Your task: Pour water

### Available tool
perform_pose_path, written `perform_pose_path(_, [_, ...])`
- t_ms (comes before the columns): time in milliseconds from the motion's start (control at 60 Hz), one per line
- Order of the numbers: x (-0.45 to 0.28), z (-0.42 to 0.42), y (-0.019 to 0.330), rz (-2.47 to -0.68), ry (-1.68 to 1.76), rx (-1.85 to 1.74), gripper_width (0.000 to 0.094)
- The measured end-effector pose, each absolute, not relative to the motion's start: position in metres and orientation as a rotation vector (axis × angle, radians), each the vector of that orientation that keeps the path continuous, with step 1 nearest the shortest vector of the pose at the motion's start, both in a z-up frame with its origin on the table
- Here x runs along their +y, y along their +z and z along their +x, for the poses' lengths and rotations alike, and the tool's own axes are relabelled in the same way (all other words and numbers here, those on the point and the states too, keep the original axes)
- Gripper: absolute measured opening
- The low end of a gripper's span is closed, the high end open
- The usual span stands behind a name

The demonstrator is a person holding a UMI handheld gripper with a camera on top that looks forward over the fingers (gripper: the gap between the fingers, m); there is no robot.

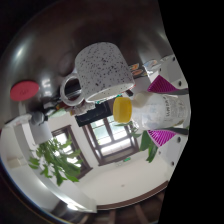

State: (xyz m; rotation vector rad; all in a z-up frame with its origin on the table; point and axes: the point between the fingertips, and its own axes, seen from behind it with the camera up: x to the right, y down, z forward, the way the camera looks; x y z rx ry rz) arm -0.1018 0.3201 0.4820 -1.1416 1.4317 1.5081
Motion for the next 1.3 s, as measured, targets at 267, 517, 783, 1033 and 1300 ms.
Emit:
perform_pose_path(267, [0.33,-0.122,0.493,-1.054,1.589,1.531,0.0472])
perform_pose_path(517, [0.301,-0.167,0.525,-1.326,1.374,1.224,0.047])
perform_pose_path(783, [0.29,-0.149,0.599,-1.685,0.59,0.402,0.0468])
perform_pose_path(1033, [0.289,0.009,0.556,-1.81,-0.171,0.21,0.0468])
perform_pose_path(1300, [0.288,0.097,0.455,-1.907,-0.344,0.285,0.047])
